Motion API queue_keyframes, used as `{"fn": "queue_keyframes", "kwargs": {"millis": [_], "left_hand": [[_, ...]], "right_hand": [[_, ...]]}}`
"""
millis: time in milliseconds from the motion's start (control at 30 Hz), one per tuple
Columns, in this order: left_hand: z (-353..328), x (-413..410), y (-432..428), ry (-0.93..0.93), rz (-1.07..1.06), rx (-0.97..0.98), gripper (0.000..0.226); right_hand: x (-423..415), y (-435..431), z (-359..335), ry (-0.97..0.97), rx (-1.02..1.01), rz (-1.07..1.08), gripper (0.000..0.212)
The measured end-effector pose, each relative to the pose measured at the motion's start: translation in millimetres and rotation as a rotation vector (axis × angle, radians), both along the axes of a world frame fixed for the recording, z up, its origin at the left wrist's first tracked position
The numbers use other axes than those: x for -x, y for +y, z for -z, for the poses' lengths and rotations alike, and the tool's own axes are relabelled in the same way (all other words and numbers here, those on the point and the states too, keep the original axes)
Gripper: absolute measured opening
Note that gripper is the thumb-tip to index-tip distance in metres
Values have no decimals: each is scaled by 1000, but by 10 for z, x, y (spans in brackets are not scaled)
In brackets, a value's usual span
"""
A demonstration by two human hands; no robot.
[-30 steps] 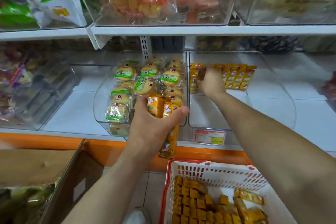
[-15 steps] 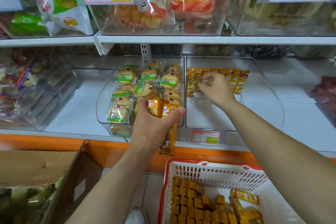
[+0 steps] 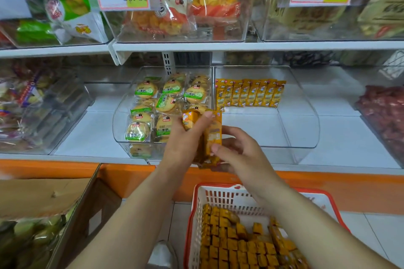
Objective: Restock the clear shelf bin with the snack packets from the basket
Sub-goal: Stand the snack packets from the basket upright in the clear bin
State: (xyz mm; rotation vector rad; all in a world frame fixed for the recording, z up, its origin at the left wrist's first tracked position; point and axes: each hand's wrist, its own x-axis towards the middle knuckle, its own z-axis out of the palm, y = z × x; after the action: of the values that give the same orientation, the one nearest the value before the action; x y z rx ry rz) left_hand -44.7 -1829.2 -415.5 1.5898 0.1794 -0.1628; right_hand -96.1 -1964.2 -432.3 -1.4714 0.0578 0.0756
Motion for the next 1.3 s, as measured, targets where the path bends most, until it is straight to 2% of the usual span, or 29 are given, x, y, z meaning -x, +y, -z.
{"fn": "queue_keyframes", "kwargs": {"millis": [100,200,333,400,467,600,733,833,1000,1167,1233,1300], "left_hand": [[-1,-46,2,78,13,63,50],[56,-70,49,21,63,-1,23],[126,-61,137,-67,183,-63,15],[109,-40,152,-82,212,-45,15],[97,-33,148,-85,214,-40,19],[128,-56,142,-97,189,-34,22],[184,-101,145,-115,193,-68,24],[225,-120,162,-114,182,-65,25],[263,-136,179,-115,164,-71,36],[233,-132,187,-120,153,-72,42],[229,-117,203,-123,145,-74,44],[223,-104,209,-127,138,-65,40]], "right_hand": [[-18,-109,55,42,-137,34,25],[-97,-273,79,18,-147,125,22],[-526,-700,66,-149,382,340,31],[-861,-846,54,-214,571,391,42],[-1229,-920,77,-244,731,373,47],[-1868,-937,200,-291,1130,237,40],[-2266,-851,342,-282,1281,162,38],[-2430,-772,481,-255,1314,134,37],[-2485,-757,543,-232,1237,241,41],[-2272,-793,458,-199,1152,252,42],[-2051,-813,362,-190,1078,281,41],[-1690,-783,248,-250,903,325,29]]}}
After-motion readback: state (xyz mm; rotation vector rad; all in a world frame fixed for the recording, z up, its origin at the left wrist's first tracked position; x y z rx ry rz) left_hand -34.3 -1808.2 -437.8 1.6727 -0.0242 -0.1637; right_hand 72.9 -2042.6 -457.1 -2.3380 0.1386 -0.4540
